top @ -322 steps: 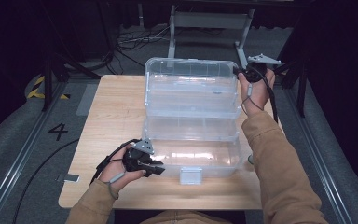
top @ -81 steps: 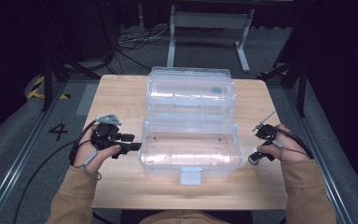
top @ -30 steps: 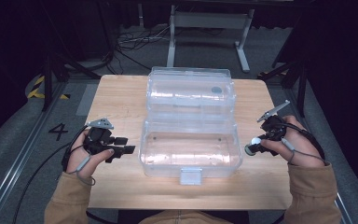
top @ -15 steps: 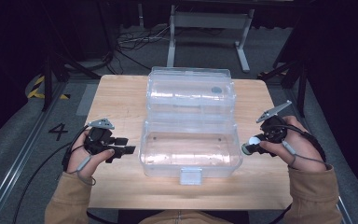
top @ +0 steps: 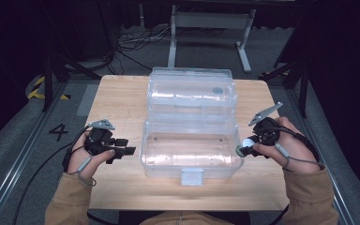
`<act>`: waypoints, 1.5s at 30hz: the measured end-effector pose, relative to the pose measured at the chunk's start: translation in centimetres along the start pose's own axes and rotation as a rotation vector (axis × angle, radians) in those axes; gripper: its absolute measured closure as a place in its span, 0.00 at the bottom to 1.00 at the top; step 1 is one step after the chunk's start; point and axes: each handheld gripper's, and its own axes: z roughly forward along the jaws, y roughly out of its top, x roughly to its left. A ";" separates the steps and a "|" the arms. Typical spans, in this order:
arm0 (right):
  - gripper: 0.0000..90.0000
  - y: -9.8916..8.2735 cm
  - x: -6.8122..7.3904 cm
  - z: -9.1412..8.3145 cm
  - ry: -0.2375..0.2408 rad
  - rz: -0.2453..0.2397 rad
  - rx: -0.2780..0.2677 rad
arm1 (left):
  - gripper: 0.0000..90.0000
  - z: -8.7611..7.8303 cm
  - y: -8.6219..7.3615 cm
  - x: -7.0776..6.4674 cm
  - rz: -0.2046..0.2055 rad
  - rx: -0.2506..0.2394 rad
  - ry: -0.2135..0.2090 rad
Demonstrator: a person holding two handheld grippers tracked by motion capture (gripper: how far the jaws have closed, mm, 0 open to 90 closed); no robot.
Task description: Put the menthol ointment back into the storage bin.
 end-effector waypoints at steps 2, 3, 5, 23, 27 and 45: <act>0.56 0.3 0.2 0.2 0.003 -0.014 0.001 | 0.55 0.0 -0.1 0.0 -0.002 0.001 0.001; 0.56 0.4 0.3 0.2 0.005 -0.018 0.002 | 0.55 0.0 -0.1 0.0 -0.002 0.002 -0.001; 0.56 0.5 0.4 0.3 0.004 -0.021 0.001 | 0.55 -0.1 -0.2 0.1 -0.002 0.003 0.003; 0.56 2.4 1.3 1.5 0.057 -0.113 0.012 | 0.55 -1.0 -1.5 0.0 -0.031 -0.001 0.026; 0.56 2.8 1.4 1.9 0.069 -0.125 0.021 | 0.54 -1.2 -1.9 0.0 -0.035 -0.005 0.032; 0.56 3.5 1.2 5.0 0.113 -0.143 0.118 | 0.54 -1.3 -1.9 0.2 -0.039 -0.006 0.031</act>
